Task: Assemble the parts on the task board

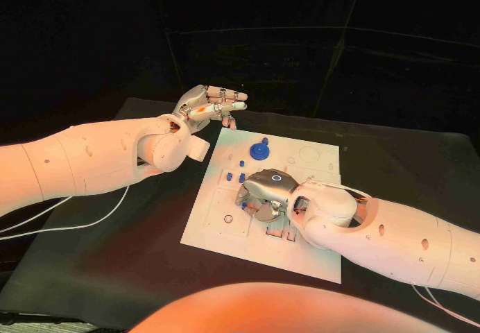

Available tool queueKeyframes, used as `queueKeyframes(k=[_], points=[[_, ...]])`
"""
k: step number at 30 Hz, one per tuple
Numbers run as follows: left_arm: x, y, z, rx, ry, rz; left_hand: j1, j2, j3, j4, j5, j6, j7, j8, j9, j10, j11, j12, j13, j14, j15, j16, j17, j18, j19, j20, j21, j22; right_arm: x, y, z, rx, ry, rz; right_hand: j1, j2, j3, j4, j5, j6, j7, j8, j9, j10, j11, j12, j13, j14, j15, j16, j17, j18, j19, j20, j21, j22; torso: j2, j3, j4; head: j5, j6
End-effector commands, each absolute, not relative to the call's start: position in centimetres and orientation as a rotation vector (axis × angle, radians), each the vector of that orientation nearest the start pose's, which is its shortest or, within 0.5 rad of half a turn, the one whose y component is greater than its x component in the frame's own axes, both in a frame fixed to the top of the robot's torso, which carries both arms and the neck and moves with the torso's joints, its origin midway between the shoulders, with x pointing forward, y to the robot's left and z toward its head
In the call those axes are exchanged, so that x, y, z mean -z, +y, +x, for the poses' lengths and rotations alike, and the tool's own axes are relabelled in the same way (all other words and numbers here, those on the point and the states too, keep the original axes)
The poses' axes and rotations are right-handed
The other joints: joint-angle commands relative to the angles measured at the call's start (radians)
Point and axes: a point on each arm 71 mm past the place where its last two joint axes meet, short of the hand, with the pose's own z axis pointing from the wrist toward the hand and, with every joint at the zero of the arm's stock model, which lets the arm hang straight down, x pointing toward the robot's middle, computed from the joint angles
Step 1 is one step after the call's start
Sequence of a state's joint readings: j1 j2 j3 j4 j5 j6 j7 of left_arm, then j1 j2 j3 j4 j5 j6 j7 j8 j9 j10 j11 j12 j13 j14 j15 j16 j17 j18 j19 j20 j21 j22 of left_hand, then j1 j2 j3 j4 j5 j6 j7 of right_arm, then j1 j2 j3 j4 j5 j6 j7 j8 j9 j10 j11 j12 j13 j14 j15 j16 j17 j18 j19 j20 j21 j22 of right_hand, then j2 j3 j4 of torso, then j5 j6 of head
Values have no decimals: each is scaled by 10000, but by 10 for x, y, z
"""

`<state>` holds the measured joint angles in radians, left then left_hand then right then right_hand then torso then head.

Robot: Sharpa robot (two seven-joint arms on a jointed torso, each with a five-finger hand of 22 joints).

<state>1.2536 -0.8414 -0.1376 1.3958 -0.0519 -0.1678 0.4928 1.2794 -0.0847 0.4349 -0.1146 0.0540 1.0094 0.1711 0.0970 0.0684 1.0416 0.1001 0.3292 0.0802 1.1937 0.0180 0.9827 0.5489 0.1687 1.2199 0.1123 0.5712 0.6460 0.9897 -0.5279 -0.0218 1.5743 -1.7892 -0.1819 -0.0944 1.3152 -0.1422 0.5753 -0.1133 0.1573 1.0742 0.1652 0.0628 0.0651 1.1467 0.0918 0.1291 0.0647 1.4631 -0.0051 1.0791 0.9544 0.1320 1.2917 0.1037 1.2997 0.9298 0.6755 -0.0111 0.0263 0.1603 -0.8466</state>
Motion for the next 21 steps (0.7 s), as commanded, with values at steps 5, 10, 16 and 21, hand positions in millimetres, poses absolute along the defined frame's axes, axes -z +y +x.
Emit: queueKeyframes(k=[5,10,16,21], points=[[185,240,507,15820,14240,-9672,46,40,-45,5,-25,-80,-4,11,-14,-75,22,51,-13,-88,-15,40,-10,129,-28,7,-70,-8,254,-24,394,-9231,17140,-6332,-251,-121,-264,38,97,-167,42,7,6,-293,90,-167,-29,2,123,-111,-130,-85,-187,39,-159,-277,2,-3,5,-12,-11],[185,241,507,15814,14265,-9685,57,55,-55,3,-26,-74,-5,23,-9,-95,24,65,-15,-100,-12,46,-21,129,-30,10,-81,-16,252,-25,395,-9304,16906,-6161,-377,-271,-735,62,188,-487,166,-3,-2,-949,236,-390,-17,-218,245,-638,-723,89,-674,150,-717,-1308,-3,-5,-1,-16,-10],[185,242,507,15801,14280,-9699,57,55,-55,3,-26,-74,-5,23,-9,-95,24,65,-15,-100,-12,46,-21,129,-30,10,-81,-16,241,-36,392,-9902,15884,-5461,-338,-241,-1105,61,285,-633,197,16,9,-1129,268,-303,12,-299,268,-876,-1007,156,-810,188,-972,-1713,-4,16,-21,-49,61],[185,244,507,15747,14272,-9720,55,52,-62,2,-26,-78,-3,23,-10,-107,27,66,-17,-105,-10,48,-24,129,-31,12,-84,-19,230,-59,388,-10184,15547,-4607,-315,-202,-1214,66,352,-640,203,25,15,-1072,260,-202,23,-269,261,-880,-1027,152,-761,182,-981,-1704,-27,5,-46,-191,173]])
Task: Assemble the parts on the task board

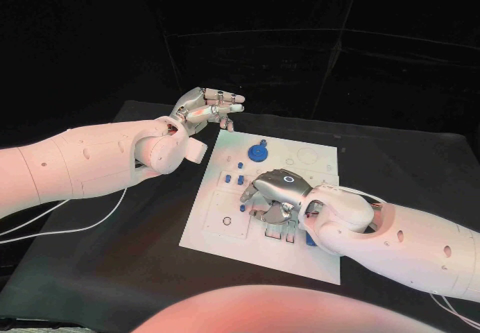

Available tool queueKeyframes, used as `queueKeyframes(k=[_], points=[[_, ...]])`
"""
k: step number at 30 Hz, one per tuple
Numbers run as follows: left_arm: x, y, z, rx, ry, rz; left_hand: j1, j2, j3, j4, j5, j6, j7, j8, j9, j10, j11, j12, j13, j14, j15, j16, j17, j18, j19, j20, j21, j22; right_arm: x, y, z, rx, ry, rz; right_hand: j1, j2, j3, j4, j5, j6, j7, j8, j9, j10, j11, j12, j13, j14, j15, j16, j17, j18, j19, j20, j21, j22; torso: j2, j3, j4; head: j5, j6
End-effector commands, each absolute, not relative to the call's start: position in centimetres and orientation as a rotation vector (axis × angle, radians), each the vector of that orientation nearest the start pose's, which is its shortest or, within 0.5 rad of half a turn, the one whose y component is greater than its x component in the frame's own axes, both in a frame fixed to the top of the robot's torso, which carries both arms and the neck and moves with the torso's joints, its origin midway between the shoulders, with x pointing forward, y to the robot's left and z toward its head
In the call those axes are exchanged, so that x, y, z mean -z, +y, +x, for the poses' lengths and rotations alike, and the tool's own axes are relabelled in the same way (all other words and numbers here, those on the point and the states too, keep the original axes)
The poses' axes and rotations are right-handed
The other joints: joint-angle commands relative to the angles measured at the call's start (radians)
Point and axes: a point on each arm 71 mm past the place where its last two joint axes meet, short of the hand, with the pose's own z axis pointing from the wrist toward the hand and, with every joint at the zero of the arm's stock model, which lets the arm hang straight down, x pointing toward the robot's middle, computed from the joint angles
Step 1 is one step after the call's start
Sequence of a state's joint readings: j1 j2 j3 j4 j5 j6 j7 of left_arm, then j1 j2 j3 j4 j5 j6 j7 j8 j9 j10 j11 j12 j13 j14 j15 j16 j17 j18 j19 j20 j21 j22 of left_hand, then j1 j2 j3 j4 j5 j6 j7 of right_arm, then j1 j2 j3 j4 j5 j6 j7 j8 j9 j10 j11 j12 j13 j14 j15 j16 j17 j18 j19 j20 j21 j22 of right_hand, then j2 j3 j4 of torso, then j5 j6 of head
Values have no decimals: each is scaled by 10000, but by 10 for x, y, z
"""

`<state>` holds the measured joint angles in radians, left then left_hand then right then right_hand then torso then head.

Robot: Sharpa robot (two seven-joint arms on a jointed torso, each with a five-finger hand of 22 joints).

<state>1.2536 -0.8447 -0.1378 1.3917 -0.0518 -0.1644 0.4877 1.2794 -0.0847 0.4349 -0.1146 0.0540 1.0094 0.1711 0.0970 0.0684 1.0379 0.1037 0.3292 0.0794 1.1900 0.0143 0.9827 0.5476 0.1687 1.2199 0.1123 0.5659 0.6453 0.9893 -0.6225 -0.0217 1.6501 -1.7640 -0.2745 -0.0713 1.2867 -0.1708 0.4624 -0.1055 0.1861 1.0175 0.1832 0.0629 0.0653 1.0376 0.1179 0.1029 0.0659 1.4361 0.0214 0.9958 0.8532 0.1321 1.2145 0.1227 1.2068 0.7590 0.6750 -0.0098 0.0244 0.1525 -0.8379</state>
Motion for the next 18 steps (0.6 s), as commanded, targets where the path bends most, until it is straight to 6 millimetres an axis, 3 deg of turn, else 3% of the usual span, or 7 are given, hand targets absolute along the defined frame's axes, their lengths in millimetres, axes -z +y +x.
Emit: queueKeyframes(k=[1,7,12,18], points=[[185,244,507,15743,14273,-9722,55,52,-62,2,-26,-78,-3,23,-10,-71,-9,66,-9,-67,27,48,-11,129,-31,11,-32,-12,226,-65,389,-10135,15530,-4423,-31,90,-116,-7,77,-81,15,23,13,34,-6,86,12,9,-7,-50,-22,150,25,-11,-53,7,-35,-8,-42,-157,116],[186,245,507,15755,14309,-9733,55,52,-62,2,-26,-78,-3,23,-10,-71,-9,66,-9,-67,27,48,-11,129,-31,11,-32,-12,204,-108,408,-9125,15917,-3535,-71,104,-355,51,108,-185,-108,6,5,207,-103,296,9,91,-75,-10,4,134,156,-65,-37,77,-48,-5,-55,-463,324],[186,245,507,15754,14321,-9738,55,52,-62,2,-26,-78,-3,23,-10,-71,-9,66,-9,-67,27,48,-11,129,-31,11,-32,-12,193,-144,420,-7900,16287,-3342,-59,-6,-998,112,79,-558,-171,6,6,9,-171,405,-6,123,-129,-92,-99,129,214,-122,-125,-16,-47,-6,-57,-571,420],[186,244,507,15763,14333,-9735,55,52,-62,2,-26,-78,-3,23,-10,-71,-9,66,-9,-67,27,48,-11,129,-31,11,-32,-12,194,-166,426,-6771,16866,-3584,86,35,-1716,228,89,-656,-211,12,16,-270,-177,491,-5,127,-152,-197,-225,139,209,-134,-249,-178,-30,0,-37,-649,464]])
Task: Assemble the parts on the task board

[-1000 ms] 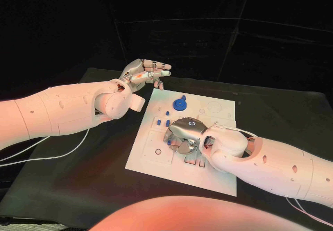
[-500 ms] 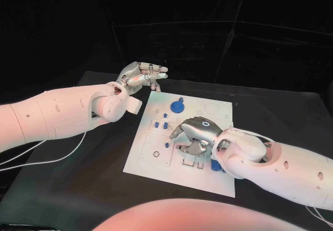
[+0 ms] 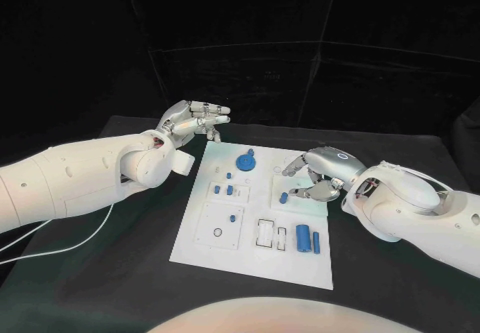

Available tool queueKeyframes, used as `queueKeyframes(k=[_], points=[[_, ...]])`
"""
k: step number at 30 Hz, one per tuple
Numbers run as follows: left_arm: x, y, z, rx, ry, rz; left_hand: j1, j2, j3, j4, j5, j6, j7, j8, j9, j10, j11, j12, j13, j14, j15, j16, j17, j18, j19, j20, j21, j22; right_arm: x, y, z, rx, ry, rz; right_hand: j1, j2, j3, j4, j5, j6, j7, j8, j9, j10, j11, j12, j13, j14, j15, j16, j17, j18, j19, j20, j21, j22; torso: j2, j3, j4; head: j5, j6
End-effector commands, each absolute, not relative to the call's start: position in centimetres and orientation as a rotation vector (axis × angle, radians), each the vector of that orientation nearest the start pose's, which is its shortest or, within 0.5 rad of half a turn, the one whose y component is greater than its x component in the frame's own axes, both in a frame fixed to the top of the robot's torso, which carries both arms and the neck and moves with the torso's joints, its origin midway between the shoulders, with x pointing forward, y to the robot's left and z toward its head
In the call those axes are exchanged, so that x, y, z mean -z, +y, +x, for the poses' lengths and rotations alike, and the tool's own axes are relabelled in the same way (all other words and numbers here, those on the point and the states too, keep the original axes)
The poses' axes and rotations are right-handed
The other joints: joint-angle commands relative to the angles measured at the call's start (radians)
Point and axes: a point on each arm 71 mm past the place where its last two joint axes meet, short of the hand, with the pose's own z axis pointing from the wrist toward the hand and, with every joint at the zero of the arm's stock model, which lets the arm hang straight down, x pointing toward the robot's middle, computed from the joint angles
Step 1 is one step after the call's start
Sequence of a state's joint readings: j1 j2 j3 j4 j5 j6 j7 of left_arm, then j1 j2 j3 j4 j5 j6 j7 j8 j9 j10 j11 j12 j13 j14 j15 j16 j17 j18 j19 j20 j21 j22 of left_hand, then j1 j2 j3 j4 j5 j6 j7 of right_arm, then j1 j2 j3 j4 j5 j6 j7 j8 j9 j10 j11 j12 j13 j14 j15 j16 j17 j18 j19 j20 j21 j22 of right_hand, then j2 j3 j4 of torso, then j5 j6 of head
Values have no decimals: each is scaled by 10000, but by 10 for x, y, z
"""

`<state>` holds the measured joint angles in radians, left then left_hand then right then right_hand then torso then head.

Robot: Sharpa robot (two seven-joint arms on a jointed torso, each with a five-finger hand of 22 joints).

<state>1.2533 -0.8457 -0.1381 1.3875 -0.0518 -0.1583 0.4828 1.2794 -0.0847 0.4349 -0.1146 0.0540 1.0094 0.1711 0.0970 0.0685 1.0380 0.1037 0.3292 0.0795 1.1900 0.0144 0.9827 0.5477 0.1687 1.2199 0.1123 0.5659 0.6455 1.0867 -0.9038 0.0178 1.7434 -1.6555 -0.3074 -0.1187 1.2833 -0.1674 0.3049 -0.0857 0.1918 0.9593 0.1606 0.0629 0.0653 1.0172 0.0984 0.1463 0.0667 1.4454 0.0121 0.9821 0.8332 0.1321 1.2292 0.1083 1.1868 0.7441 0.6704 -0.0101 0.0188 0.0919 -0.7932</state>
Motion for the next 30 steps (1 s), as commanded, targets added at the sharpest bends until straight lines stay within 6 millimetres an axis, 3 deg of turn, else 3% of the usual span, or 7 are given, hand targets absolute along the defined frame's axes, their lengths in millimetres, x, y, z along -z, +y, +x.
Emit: queueKeyframes(k=[1,14,22,30], points=[[186,244,507,15767,14338,-9735,55,52,-62,2,-26,-78,-3,23,-10,-71,-9,66,-10,-67,26,48,-12,128,-31,11,-32,-13,195,-167,427,-6654,16938,-3654,159,21,-266,56,25,-68,10,18,18,-90,10,90,-10,35,-54,-81,-50,146,63,1,-66,-51,22,4,25,-53,22],[186,245,507,15774,14368,-9748,56,55,-73,2,-26,-81,-3,27,-9,-86,-7,74,-11,-77,29,50,-20,128,-34,14,-39,-19,203,-157,431,-6372,17521,-4385,463,320,-596,138,52,131,-22,60,38,129,-27,405,5,54,-83,-124,-104,145,117,-24,-115,-90,23,-4,18,-15,-40],[186,244,507,15809,14386,-9740,56,55,-73,2,-26,-81,-3,27,-9,-86,-7,74,-11,-77,29,50,-20,128,-34,14,-39,-19,208,-146,434,-6503,17708,-4628,687,639,-253,116,-38,271,-156,57,31,662,-171,559,-32,110,-200,-29,-5,89,320,-108,61,228,26,-3,30,10,-98],[187,245,507,15794,14389,-9746,56,55,-73,2,-26,-81,-3,27,-9,-86,-7,74,-11,-77,29,50,-20,128,-34,14,-39,-19,213,-139,433,-6530,17891,-4888,675,684,124,131,-91,410,-211,60,29,1147,-269,501,-40,177,-274,135,159,50,449,-174,209,460,18,-7,22,38,-140]])
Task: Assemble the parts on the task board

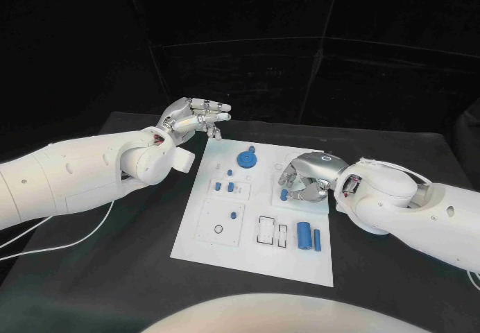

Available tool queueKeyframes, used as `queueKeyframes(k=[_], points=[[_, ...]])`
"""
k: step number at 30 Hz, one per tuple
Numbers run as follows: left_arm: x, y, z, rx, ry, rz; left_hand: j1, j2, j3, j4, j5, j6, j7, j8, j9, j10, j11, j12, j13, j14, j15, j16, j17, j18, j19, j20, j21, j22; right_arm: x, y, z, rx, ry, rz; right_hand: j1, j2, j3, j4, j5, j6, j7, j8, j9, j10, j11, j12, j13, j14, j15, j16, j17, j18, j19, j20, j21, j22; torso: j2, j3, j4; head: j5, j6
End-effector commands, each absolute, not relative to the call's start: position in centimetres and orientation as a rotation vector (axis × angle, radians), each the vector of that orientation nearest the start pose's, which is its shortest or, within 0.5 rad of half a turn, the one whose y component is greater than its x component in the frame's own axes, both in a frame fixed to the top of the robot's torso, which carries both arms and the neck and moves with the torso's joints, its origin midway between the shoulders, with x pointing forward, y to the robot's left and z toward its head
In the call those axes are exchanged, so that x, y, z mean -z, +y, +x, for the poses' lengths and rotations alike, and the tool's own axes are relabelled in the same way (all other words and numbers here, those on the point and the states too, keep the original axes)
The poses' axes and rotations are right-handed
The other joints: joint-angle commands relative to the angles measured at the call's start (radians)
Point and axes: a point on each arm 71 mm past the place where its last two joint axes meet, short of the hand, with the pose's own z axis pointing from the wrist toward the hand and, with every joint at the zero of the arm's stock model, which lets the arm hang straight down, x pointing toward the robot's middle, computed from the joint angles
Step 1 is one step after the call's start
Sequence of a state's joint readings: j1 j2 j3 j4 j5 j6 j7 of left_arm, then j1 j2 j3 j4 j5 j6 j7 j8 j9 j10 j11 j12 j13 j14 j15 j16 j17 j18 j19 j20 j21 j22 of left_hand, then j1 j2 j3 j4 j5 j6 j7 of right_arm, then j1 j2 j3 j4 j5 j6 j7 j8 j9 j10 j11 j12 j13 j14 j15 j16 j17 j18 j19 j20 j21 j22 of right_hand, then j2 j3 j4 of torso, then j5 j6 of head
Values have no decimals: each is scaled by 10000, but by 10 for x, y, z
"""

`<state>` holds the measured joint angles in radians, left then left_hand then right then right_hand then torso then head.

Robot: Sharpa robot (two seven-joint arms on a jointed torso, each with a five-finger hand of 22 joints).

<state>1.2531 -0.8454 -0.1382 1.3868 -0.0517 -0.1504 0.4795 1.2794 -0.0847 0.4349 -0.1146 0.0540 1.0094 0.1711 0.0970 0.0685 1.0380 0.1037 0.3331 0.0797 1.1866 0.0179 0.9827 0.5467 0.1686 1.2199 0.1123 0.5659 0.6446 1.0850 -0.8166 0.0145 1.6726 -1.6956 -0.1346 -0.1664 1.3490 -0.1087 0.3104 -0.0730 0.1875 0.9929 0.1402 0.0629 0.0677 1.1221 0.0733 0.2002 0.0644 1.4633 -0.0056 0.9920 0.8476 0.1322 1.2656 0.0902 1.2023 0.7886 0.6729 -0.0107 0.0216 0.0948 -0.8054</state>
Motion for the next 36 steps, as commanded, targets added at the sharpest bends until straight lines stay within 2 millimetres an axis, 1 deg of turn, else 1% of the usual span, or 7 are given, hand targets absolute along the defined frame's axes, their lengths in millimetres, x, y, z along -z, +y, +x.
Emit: queueKeyframes(k=[1,5,17,21,25,32,36], points=[[187,244,507,15796,14391,-9747,56,55,-73,2,-26,-81,-3,27,-9,-86,-6,36,-13,-43,-6,50,-9,129,-34,14,-40,-10,214,-138,432,-6528,17917,-4917,14,94,97,5,-50,84,-10,60,6,128,-23,-48,-17,0,-100,42,21,48,88,3,57,18,-5,-1,-5,12,-19],[187,245,507,15794,14397,-9749,62,57,-78,-2,-26,-80,-2,31,-8,-93,-6,43,-13,-49,-5,52,-14,129,-36,15,-45,-13,216,-137,431,-6500,18028,-5010,-2,77,238,7,-60,146,-22,63,7,252,-35,-108,-18,8,-116,70,45,42,103,-16,79,44,-10,9,-18,26,-38],[187,245,508,15787,14406,-9754,65,58,-80,-3,-26,-80,-2,33,-8,-96,-6,46,-13,-52,-5,53,-16,129,-37,16,-47,-15,218,-134,431,-6507,18085,-5106,-68,53,591,34,-86,458,-16,130,33,559,-40,-249,-8,28,-121,161,128,24,146,-31,147,143,-5,5,-8,11,-52],[187,245,508,15768,14399,-9759,65,58,-80,-3,-26,-80,-2,33,-8,-96,-6,46,-13,-52,-5,53,-16,129,-37,16,-47,-15,217,-135,432,-6487,17842,-4943,95,365,1052,26,-681,1024,-36,337,103,907,-93,-249,23,122,-174,486,475,-42,326,-70,380,560,-10,0,-8,13,-67],[187,246,508,15765,14399,-9759,65,64,-85,-2,-26,-74,-1,40,-6,-102,-4,51,-14,-57,-4,55,-20,129,-38,17,-51,-18,215,-136,434,-6409,17502,-4793,187,677,1521,46,-1212,1385,-129,455,137,1249,-196,-216,64,203,-242,809,813,-101,484,-133,610,945,-8,0,-12,16,-70],[187,246,508,15764,14401,-9760,65,64,-85,-2,-26,-74,-1,40,-6,-102,-4,51,-14,-57,-4,55,-20,129,-38,17,-51,-18,211,-136,433,-6547,16987,-4583,150,697,1721,51,-1256,1544,-176,499,156,1415,-250,-224,81,227,-276,958,963,-128,545,-175,720,1118,-10,4,-8,18,-91],[187,247,508,15736,14399,-9772,65,64,-85,-2,-26,-74,-1,40,-6,-102,-4,51,-14,-57,-4,55,-20,129,-38,17,-51,-18,207,-136,429,-6825,16896,-4331,55,599,1785,67,-1274,1596,-190,497,158,1465,-267,-269,79,228,-288,1006,999,-137,560,-193,765,1173,-12,12,-16,29,-95]])
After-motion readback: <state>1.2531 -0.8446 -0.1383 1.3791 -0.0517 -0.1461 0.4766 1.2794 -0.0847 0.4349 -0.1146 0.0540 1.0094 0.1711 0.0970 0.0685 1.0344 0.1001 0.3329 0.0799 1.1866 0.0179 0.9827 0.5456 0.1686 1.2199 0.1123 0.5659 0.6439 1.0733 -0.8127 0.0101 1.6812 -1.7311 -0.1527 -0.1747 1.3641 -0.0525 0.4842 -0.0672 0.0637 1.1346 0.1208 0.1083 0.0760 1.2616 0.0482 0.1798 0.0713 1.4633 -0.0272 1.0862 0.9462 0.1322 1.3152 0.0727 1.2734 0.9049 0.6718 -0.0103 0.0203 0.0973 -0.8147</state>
